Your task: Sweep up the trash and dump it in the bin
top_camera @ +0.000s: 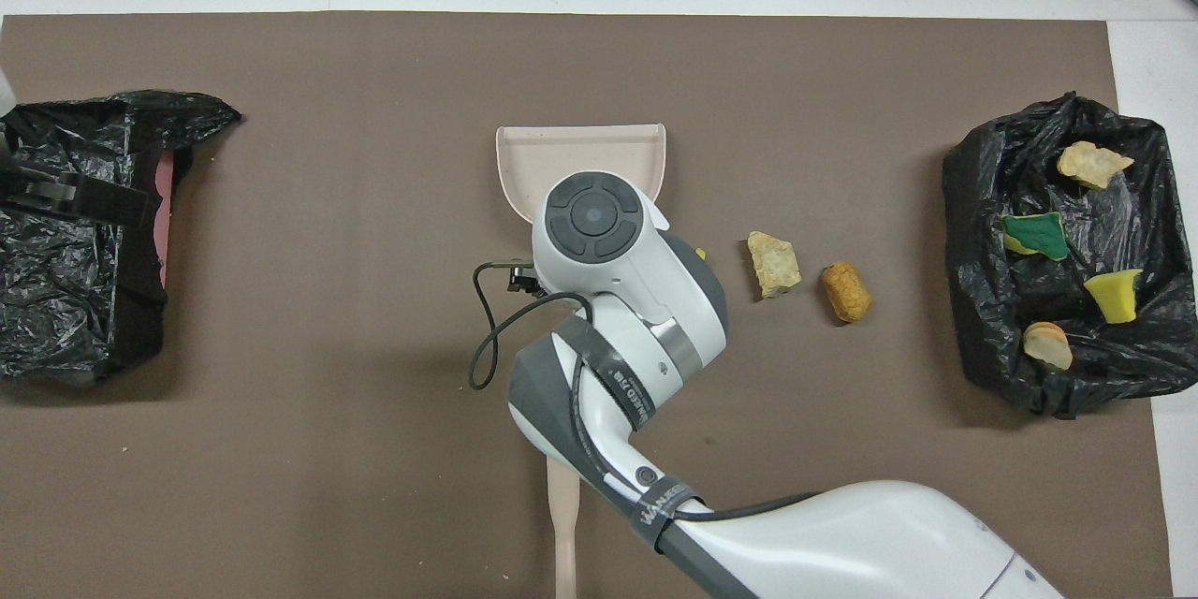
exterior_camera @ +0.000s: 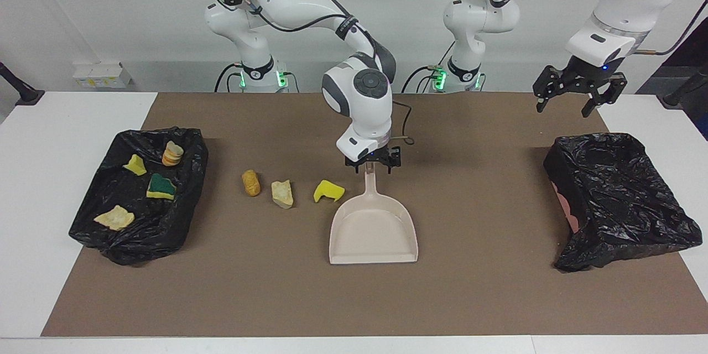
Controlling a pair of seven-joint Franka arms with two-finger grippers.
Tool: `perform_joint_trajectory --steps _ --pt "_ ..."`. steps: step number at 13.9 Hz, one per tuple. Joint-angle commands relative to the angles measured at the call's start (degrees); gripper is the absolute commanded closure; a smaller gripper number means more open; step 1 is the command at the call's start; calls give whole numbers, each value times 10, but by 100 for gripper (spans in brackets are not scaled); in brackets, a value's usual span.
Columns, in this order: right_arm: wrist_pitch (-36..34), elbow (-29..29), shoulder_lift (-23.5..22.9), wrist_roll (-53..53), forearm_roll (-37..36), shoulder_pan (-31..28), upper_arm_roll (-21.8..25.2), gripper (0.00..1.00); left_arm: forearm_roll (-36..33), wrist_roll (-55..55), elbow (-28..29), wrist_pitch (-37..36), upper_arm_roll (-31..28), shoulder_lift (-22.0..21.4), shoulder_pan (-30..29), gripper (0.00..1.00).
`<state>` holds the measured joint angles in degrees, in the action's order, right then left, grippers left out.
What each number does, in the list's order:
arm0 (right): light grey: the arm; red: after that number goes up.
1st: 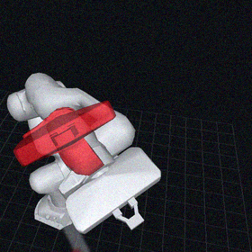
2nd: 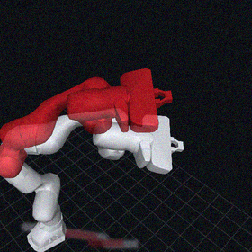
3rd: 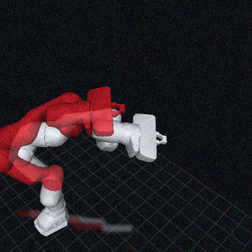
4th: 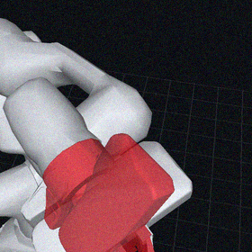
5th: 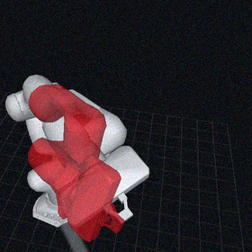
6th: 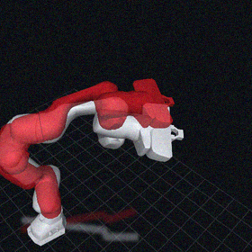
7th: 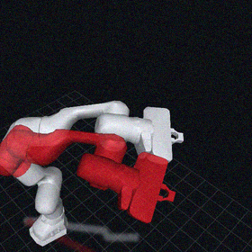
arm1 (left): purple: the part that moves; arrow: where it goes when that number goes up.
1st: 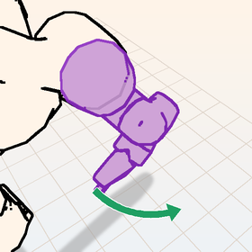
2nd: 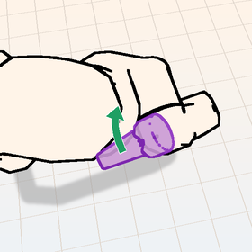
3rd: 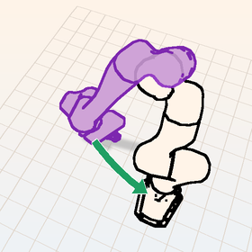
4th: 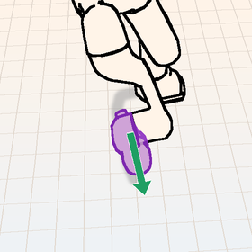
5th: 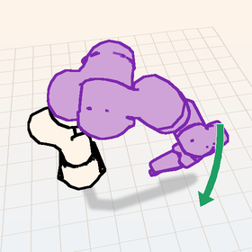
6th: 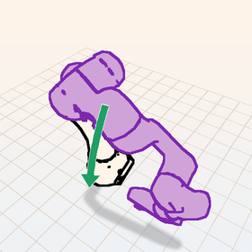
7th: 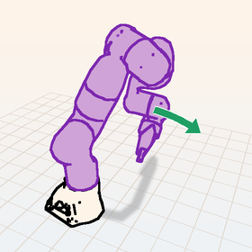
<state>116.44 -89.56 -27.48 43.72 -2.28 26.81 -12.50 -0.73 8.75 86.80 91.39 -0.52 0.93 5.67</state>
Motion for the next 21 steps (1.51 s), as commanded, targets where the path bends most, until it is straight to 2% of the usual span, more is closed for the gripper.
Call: perform_joint_trajectory --steps 1,4,6,8,13,15,18,21 --pt "-17 -50 59 53 2 27 -5 0 -2 1 7 5 6 -4 0 0" --pt "-18 -119 113 108 7 54 -14 0 -1 0 8 24 12 9 5 0" --pt "-17 -172 147 136 31 70 -19 0 0 -18 14 63 30 26 6 0" --pt "-10 -221 176 137 84 83 -20 0 0 -88 19 105 70 51 5 0" --pt "-4 -318 240 139 134 128 -21 0 -8 -155 71 205 143 86 5 0" --pt "27 -361 262 135 147 139 -21 0 -36 -225 75 230 185 120 8 0" --pt "54 -386 262 131 148 149 -21 15 -129 -367 77 279 263 179 12 0" --pt "80 -413 262 115 148 156 -21 24 -141 -423 81 308 278 209 29 0"
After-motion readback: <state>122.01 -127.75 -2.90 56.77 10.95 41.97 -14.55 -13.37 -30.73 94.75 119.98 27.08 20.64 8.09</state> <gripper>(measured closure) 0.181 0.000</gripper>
